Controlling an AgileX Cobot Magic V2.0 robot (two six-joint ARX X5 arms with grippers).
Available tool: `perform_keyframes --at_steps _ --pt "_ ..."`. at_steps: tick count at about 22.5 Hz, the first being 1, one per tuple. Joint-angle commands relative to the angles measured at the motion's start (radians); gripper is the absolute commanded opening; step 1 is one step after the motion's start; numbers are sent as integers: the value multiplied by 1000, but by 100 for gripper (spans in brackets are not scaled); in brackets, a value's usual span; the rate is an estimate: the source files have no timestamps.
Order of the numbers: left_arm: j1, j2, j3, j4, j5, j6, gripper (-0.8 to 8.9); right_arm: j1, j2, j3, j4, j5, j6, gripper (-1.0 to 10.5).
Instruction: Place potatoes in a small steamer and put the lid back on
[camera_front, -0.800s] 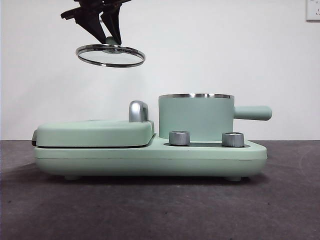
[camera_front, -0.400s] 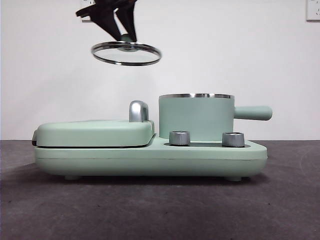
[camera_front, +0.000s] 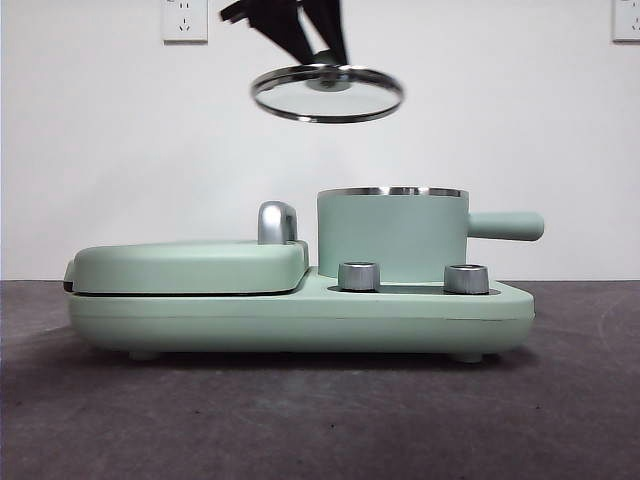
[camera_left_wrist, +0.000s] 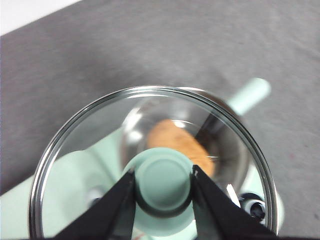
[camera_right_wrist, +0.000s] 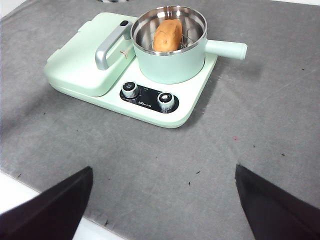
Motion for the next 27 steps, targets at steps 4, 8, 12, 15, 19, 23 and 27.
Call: perform_keyframes --at_steps 4,8,12,15,19,23,27 --pt "-57 50 25 42 0 -4 6 5 2 10 -75 -1 12 456" --pt "-80 93 25 75 0 -5 6 5 2 10 -75 -1 12 456" --pt "-92 148 25 129 -22 -6 6 5 2 10 -75 -1 13 456" --pt "-94 168 25 172 -61 -8 6 5 2 10 -75 -1 15 456" --pt "-94 175 25 175 -60 -16 6 5 2 10 -75 -1 18 456" --pt "-94 193 25 181 -85 -44 6 5 2 10 -75 -1 19 456" --pt "-94 203 25 180 -97 -65 6 5 2 10 -75 -1 27 456"
